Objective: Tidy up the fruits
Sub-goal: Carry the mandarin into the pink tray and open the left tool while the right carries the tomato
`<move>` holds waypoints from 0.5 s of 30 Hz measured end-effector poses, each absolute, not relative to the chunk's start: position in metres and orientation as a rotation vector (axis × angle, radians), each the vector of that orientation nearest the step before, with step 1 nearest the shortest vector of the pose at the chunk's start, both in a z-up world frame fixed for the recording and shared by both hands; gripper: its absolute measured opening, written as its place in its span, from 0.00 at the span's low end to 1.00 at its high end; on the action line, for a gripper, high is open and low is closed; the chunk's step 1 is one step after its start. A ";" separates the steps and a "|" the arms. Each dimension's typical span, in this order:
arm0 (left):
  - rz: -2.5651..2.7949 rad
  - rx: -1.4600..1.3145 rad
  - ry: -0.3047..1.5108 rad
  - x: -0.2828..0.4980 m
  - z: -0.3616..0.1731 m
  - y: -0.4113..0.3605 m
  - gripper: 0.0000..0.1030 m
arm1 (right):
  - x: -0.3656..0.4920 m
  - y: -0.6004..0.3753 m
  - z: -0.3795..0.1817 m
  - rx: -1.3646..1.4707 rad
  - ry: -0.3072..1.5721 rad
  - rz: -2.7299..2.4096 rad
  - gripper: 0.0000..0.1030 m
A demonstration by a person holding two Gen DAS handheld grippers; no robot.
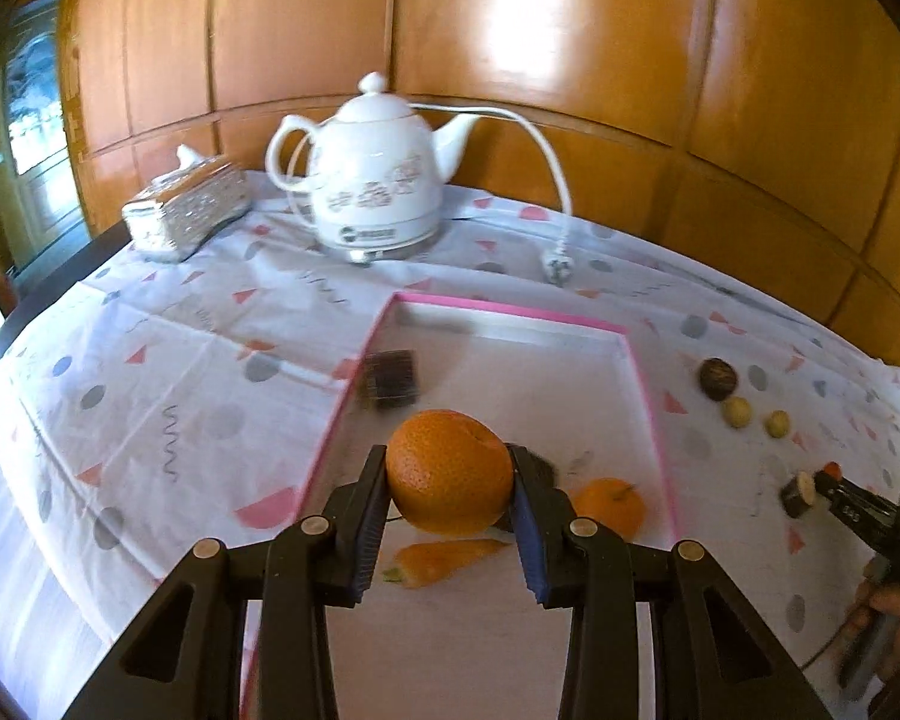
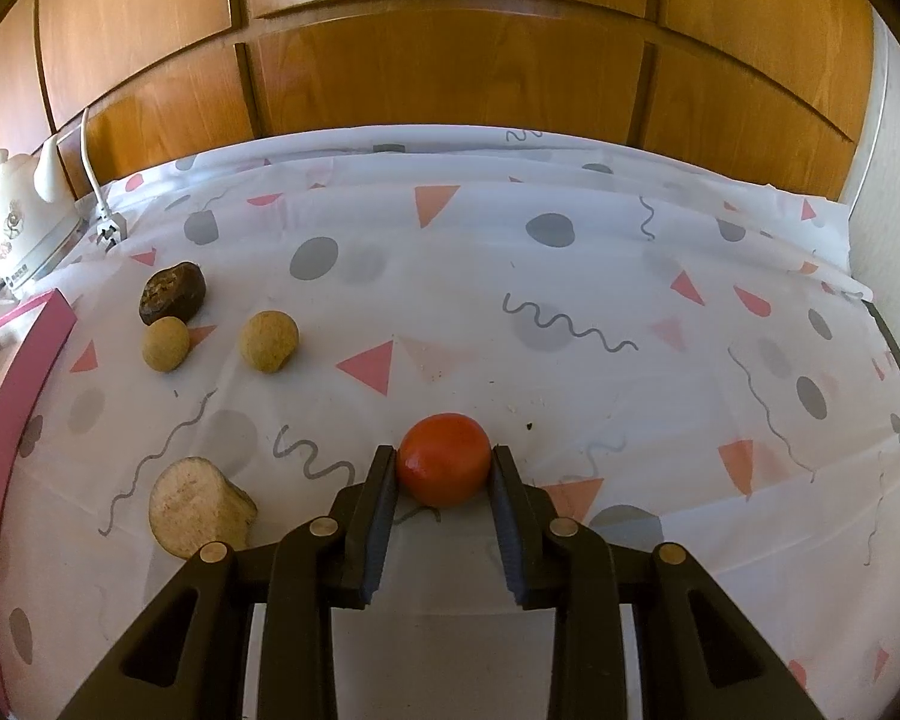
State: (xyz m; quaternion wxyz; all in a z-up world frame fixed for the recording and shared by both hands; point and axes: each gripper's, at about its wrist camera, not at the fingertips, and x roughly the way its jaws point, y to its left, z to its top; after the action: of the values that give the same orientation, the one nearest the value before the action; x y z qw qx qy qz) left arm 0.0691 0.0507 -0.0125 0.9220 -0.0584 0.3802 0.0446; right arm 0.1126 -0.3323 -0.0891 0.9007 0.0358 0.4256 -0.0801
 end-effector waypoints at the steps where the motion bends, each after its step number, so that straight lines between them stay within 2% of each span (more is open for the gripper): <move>1: 0.101 -0.123 0.783 0.069 -0.014 0.054 0.38 | 0.113 -0.332 -0.089 0.072 0.881 -0.167 0.30; 9: 0.146 -0.131 0.811 0.074 -0.028 0.072 0.39 | 0.112 -0.328 -0.089 0.052 0.881 -0.178 0.30; 13: 0.152 -0.140 0.794 0.070 -0.026 0.074 0.53 | 0.113 -0.326 -0.089 0.047 0.883 -0.182 0.30; 15: 0.148 -0.142 0.789 0.068 -0.024 0.073 0.54 | 0.113 -0.326 -0.089 0.046 0.885 -0.183 0.30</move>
State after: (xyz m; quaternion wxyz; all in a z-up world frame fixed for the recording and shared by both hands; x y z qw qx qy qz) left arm 0.0678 0.0729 -0.0239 0.9180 -0.0691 0.3838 0.0721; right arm 0.1130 -0.3263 -0.0889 0.8995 0.0221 0.4274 -0.0883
